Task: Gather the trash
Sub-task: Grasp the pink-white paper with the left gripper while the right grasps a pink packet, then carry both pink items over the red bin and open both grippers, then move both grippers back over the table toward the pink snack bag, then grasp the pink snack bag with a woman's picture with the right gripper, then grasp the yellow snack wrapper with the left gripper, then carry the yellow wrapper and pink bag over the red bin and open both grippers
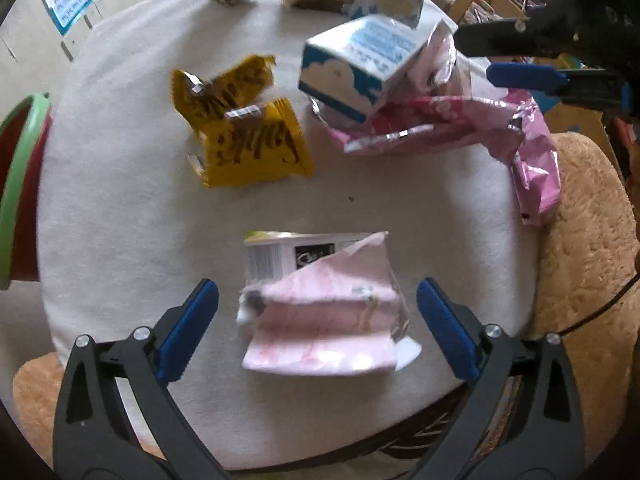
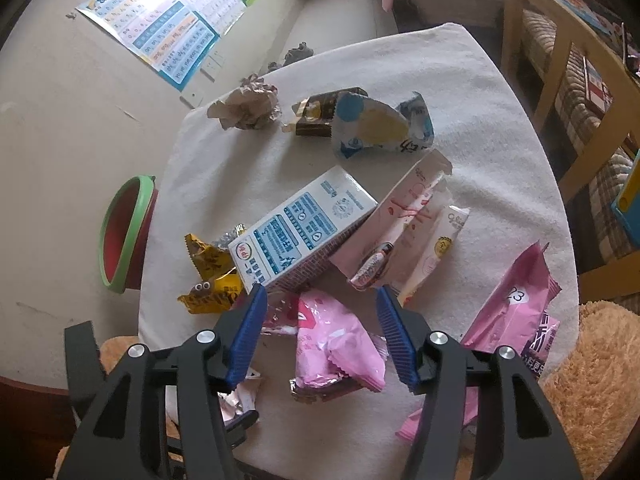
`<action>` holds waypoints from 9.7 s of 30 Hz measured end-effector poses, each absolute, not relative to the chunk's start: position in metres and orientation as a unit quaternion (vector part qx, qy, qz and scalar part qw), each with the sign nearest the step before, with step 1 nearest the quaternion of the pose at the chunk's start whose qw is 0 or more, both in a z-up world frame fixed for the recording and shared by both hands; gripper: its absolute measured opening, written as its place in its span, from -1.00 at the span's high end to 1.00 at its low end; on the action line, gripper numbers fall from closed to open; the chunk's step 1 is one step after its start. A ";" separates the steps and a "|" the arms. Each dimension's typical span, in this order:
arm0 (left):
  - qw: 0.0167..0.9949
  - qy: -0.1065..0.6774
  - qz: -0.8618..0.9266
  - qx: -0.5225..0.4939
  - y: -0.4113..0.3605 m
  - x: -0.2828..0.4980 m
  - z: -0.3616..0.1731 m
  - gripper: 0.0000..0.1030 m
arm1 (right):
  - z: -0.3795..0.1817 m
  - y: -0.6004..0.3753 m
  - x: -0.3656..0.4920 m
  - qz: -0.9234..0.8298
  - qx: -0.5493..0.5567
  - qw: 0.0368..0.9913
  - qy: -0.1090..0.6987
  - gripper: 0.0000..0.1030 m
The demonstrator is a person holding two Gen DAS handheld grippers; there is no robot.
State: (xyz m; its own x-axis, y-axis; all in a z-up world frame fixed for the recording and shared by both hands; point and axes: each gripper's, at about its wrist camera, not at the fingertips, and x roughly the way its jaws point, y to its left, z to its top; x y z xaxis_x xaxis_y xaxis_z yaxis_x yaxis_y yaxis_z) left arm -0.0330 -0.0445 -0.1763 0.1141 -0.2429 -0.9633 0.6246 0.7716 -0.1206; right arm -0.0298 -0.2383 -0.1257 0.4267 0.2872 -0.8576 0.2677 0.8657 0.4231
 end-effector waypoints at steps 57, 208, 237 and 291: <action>0.886 0.438 -0.150 0.001 0.042 0.010 -0.068 -0.50 | -0.053 -0.173 -0.045 0.009 0.072 0.884 0.463 0.51; 0.824 0.528 -0.198 0.053 0.005 0.005 -0.122 -0.78 | -0.153 -0.262 -0.074 -0.097 0.255 0.789 0.550 0.23; 0.786 0.578 -0.213 0.055 -0.020 0.027 -0.169 0.15 | -0.137 -0.238 -0.059 -0.057 0.232 0.820 0.521 0.22; 0.901 0.412 0.058 -0.119 0.262 0.126 -0.068 0.16 | -0.058 0.065 0.158 0.211 0.034 0.880 0.424 0.22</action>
State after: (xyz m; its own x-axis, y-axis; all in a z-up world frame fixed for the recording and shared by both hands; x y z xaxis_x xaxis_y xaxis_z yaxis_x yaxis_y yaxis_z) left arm 0.1265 0.2624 -0.0679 0.6531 0.0060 -0.7572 -0.2024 0.9650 -0.1670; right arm 0.1579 0.0654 -0.0580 0.5513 0.3997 -0.7323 -0.3418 0.9089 0.2388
